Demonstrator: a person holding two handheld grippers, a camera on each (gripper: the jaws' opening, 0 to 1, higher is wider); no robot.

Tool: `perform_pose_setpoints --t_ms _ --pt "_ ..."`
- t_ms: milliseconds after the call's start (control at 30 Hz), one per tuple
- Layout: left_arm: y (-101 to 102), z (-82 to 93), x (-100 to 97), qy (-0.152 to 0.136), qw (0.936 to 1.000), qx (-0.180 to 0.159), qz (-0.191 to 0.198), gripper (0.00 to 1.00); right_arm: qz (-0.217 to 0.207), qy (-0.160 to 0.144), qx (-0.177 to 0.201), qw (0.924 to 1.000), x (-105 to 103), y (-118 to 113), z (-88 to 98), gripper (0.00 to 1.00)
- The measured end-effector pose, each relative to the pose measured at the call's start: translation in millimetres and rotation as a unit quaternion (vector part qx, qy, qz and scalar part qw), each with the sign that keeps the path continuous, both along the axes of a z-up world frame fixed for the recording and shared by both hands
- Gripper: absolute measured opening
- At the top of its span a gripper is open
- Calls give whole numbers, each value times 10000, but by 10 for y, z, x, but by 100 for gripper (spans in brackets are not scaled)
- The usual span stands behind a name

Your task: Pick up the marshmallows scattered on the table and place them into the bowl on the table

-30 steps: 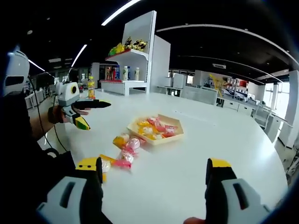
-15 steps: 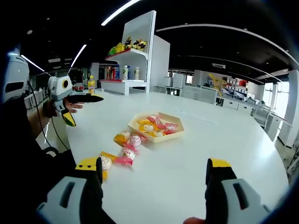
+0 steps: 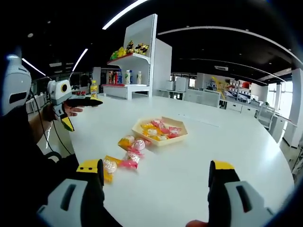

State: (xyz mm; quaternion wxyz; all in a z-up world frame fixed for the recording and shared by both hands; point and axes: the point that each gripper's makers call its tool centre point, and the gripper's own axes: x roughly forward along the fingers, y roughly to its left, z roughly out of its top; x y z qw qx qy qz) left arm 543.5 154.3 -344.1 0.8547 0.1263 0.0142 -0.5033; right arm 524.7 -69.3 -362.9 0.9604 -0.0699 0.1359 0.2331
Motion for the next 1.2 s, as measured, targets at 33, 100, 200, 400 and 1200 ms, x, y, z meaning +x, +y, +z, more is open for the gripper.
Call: perform_pose_setpoints --t_ms 33,100,200,400,1200 --pt "3 -3 -9 -2 10000 11 -6 95 5 3 -1 10000 -3 1 -5 88" --pt "11 -3 -17 -6 10000 14 -11 95 9 10 15 10000 -5 2 -11 88" --pt "25 -3 -19 -9 10000 20 0 95 23 19 27 10000 -10 8 -21 88" --pt "40 0 -23 4 10000 22 15 95 63 53 62 9999 -15 41 -38 88" --pt "78 -125 -7 81 9998 128 106 95 923 874 149 9918 -102 1002 -527 74"
